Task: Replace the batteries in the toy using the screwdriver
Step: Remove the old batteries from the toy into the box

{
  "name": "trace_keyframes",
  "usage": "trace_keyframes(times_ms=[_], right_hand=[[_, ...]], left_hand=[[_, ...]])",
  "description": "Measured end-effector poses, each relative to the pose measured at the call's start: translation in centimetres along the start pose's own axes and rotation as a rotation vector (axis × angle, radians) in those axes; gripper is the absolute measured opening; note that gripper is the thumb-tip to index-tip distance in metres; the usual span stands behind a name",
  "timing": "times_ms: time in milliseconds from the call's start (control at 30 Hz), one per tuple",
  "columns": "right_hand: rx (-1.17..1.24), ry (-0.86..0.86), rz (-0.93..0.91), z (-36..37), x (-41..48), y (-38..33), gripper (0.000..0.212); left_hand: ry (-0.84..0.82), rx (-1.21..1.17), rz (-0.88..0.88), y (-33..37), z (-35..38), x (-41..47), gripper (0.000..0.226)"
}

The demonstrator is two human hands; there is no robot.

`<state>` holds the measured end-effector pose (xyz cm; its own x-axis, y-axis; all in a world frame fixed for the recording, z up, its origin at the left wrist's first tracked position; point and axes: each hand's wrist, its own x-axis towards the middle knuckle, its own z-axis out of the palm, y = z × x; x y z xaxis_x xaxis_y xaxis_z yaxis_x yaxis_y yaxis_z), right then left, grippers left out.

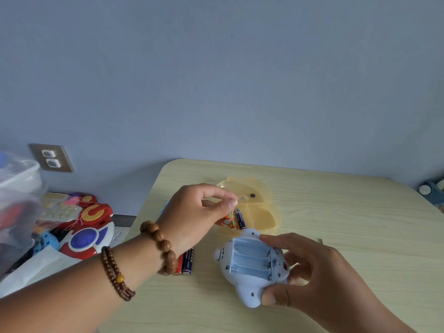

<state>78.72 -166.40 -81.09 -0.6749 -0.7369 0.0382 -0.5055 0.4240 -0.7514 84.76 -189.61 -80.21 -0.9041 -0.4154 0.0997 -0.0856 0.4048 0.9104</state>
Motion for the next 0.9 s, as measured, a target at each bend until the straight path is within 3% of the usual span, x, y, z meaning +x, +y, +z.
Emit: trace_keyframes(times_ms=[133,200,400,900], right_hand=[[-0.004,-0.003,-0.006,0.0,0.0,0.2,0.074],[-0.014,-0.005,-0.005,0.0,0.0,0.3,0.075],[-0.001,-0.002,0.004,0.0,0.0,0.4,0.079],[0.033,0.001,0.003,0.0,0.1,0.3,0.074]], left_hand=[[-0.127,-0.090,-0.026,-0.9,-0.2,0.4,0.042],[-0.113,-0.050,0.023,-1.4,-0.4,0.8,0.046],[-0.076,0.339,0.220,-1.8,-1.1,2.2,0.036],[-0.216,0.486,0.314,-3.2,-1.1,3.3,0.022]])
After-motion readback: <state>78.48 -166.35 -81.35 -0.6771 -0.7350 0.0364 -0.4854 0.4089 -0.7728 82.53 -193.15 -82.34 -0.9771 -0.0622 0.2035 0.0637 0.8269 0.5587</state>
